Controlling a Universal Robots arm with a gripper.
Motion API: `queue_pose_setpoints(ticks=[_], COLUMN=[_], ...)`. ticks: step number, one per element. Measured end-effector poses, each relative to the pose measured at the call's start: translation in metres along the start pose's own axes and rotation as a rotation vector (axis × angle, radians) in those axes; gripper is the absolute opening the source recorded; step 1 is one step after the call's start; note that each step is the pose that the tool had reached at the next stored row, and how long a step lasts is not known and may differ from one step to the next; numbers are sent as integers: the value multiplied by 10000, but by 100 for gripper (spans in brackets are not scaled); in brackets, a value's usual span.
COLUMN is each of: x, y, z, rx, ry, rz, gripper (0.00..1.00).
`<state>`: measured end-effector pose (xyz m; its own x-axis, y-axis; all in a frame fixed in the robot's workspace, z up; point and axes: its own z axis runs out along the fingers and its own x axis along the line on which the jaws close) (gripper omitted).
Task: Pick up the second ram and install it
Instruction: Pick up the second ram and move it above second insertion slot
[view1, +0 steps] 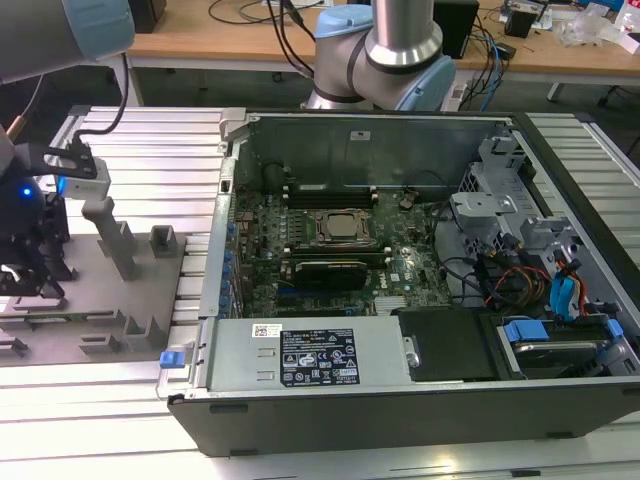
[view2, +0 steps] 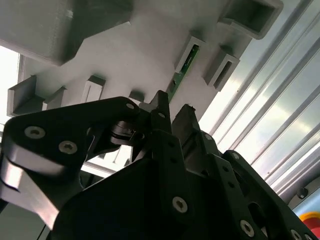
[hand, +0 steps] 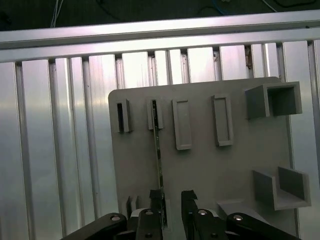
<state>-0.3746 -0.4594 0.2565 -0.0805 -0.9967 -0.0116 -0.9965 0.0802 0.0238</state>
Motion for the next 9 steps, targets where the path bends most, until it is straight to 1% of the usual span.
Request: queue_pose_setpoints(ticks=[9], x=[11], y=[-3], z=[92], rx=[0], ry=[0], rz=[0], gripper=[30])
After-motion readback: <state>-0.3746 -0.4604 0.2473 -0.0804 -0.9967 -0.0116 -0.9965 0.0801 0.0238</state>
